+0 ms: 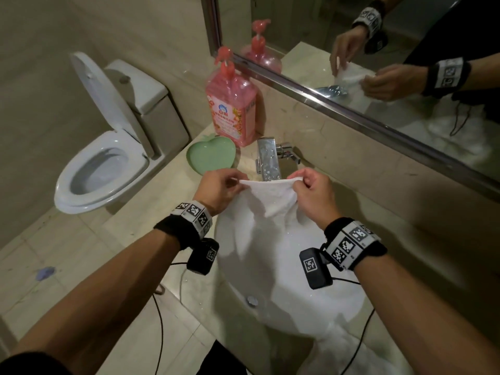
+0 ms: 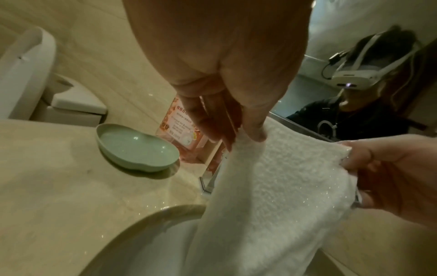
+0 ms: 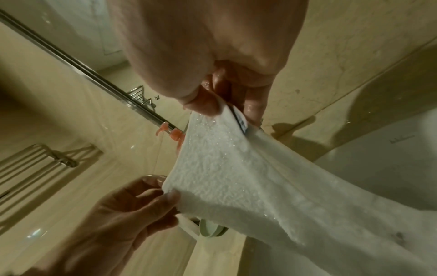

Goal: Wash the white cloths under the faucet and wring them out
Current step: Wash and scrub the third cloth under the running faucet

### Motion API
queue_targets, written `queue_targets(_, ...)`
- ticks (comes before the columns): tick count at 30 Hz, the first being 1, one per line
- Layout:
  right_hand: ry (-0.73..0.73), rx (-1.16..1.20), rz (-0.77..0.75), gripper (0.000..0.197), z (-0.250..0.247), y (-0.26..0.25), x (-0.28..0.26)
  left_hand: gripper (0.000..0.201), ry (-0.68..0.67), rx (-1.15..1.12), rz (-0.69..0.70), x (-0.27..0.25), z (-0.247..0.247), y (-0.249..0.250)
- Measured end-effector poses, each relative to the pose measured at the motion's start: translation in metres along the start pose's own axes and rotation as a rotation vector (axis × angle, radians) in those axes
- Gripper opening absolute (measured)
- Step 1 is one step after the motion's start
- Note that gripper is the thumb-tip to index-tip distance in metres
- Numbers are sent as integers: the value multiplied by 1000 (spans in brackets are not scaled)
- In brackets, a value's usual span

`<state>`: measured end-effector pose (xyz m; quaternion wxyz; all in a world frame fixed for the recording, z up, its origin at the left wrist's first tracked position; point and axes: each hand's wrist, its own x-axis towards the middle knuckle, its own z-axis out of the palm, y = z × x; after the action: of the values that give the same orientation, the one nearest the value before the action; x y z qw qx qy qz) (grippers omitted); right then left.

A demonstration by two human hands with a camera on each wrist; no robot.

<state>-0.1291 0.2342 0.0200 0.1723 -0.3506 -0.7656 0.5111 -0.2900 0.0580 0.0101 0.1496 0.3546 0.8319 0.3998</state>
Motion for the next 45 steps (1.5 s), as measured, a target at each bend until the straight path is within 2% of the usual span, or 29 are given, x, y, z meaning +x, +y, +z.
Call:
queue_targets(2, 33, -15, 46, 25, -2, 3, 0, 10, -52, 47, 58, -1, -4, 5)
queue_targets(6, 35, -13, 84, 26, -2, 5, -1, 12, -250, 346, 210, -2, -2, 11)
queue_targets(8, 9, -26, 91, 24, -1, 7, -2, 14, -298, 466, 227, 0, 4, 11)
queue_targets(10, -13, -46, 97, 22, 0, 11, -3, 17, -283, 543, 200, 2, 9, 9)
queue_targets(12, -26, -45, 116, 22, 0, 16, -4, 18, -213, 513, 138, 4, 12, 6)
queue_targets(15, -29, -54, 138, 21, -2, 25, -2, 21, -136, 282, -45, 6, 18, 0)
queue_targets(17, -28, -75, 147, 20, -4, 30, 1, 27, -204, 100, -179, 10, 23, -5)
queue_targets(19, -36, -93, 137, 20, -5, 33, 4, 22, -339, 53, -207, 14, 29, -10)
queue_targets(21, -25, -105, 130, 22, -5, 36, 7, 22, -401, 24, -215, 18, 40, -14)
queue_targets(24, 8, -83, 127, 22, -9, 39, 11, 21, -363, -111, -276, 26, 66, -19)
queue_targets(28, 11, -45, 154, 18, -14, 49, 17, 14, -233, -481, -420, 41, 105, -22)
queue_targets(30, 2, -49, 181, 15, -15, 57, 21, 13, -212, -535, -444, 46, 115, -25)
queue_targets(33, -75, -78, 251, 15, -15, 68, 26, 13, -221, -418, -397, 49, 110, -28)
queue_targets(37, -222, -140, 261, 35, -9, 83, 32, 16, -157, -93, -213, 46, 85, -29)
queue_targets(41, -212, -216, 203, 19, 7, 87, 39, 17, -92, -69, -208, 31, 63, -22)
queue_targets(45, -193, -155, 188, 19, 25, 75, 45, 23, -50, -55, -171, 21, 43, -14)
